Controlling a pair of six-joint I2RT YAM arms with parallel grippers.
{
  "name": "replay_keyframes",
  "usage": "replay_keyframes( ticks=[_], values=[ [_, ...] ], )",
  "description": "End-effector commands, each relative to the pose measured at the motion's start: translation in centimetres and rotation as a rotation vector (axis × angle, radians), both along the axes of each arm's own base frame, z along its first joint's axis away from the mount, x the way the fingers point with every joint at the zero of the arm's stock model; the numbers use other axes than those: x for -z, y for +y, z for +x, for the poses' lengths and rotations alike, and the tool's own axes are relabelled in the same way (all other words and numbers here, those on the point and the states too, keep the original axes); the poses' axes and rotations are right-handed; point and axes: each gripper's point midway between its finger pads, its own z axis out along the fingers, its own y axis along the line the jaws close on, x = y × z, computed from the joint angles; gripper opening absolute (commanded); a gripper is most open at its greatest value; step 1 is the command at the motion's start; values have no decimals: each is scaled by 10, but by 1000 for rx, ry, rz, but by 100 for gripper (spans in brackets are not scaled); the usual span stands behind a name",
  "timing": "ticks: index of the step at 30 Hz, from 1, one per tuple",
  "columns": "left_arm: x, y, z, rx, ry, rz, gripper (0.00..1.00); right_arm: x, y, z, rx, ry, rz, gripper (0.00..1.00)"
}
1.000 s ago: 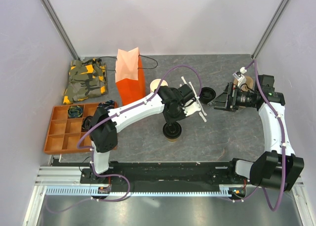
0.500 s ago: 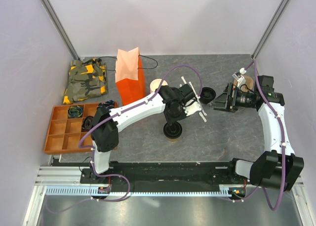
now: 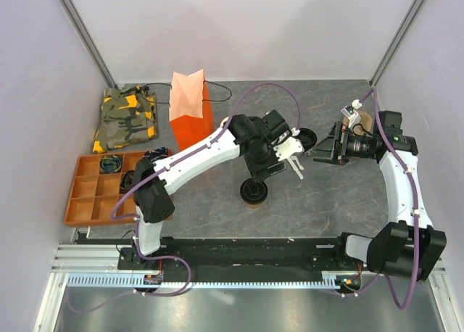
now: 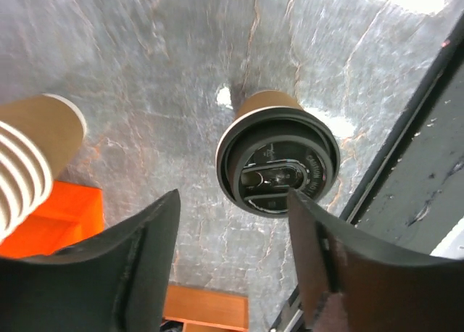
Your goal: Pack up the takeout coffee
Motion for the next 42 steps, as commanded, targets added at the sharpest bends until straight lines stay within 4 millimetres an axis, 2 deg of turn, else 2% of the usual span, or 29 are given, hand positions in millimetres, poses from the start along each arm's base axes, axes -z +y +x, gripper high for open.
replay_keyframes(
  ticks=[1,3,6,7,9,10,11,12,13,14,15,16,17,18,20,21,23,24,26,27,28,31,33,34,35,37,38,39,42],
  values=[
    [-57,1,-5,34,-35,-116,73,-9,-1,1,-7,-60,-11,98],
    [-76,1,-9,19,-21,-186,87,-10,-1,-1,-18,-69,-27,98],
    [-118,5,-10,-28,13,-382,92,-13,8,-9,-91,-89,-57,98],
    [-133,21,-10,-62,7,-447,94,-13,10,-10,-121,-104,-82,98],
    [-164,18,-8,-64,-7,-624,99,-18,22,-18,-213,-191,-150,98],
    [-170,34,-11,-89,-28,-672,100,-22,26,-20,-240,-230,-165,98],
    [-195,28,-11,-56,-80,-793,100,-23,34,-23,-279,-276,-183,98],
    [-180,33,-15,-62,-66,-801,100,-26,36,-24,-289,-329,-209,98],
    [-188,35,-17,-58,-93,-855,100,-26,40,-26,-306,-357,-229,98],
    [-227,43,-32,-16,-171,-994,100,-26,44,-26,-325,-387,-250,98],
    [-207,43,-35,-32,-153,-1009,100,-26,42,-21,-312,-429,-295,98],
    [-213,48,-40,-50,-167,-1063,100,-25,41,-18,-310,-443,-310,98],
    [-238,59,-52,-54,-212,-1164,100,-25,42,-15,-313,-462,-325,98],
    [-220,64,-56,-90,-180,-1162,100,-22,42,-13,-319,-456,-340,98],
    [-224,83,-62,-241,-155,-1226,100,-25,47,-17,-378,-491,-330,98],
    [-204,86,-64,-284,-104,-1205,100,-26,49,-15,-375,-479,-315,98],
    [-191,94,-69,-337,38,-1220,100,-27,55,-11,-333,-427,-252,98],
    [-172,96,-68,-389,103,-1200,100,-26,59,-11,-331,-403,-216,98],
    [-158,95,-76,-405,217,-1191,100,-20,71,-25,-374,-304,-79,98],
    [-140,94,-82,-405,268,-1174,99,-13,75,-28,-403,-247,-28,98],
    [-138,92,-91,-379,325,-1189,98,-7,82,-38,-437,-184,26,98],
    [-107,92,-96,-435,394,-1173,95,10,89,-50,-483,-97,59,98],
    [-82,92,-93,-486,427,-1156,92,9,93,-50,-479,-118,52,98],
    [-86,88,-89,-493,438,-1196,90,15,96,-53,-477,-102,53,98],
    [-79,86,-87,-515,458,-1198,86,10,99,-45,-454,-173,44,98],
    [-62,83,-84,-566,505,-1203,81,15,107,-50,-420,-97,65,98],
    [-66,80,-80,-545,491,-1244,75,12,109,-48,-412,-136,61,98],
    [-58,76,-83,-545,509,-1241,72,15,111,-49,-395,-108,57,98],
    [-62,65,-86,-494,491,-1304,57,34,114,-55,-369,-64,28,98]
  ],
)
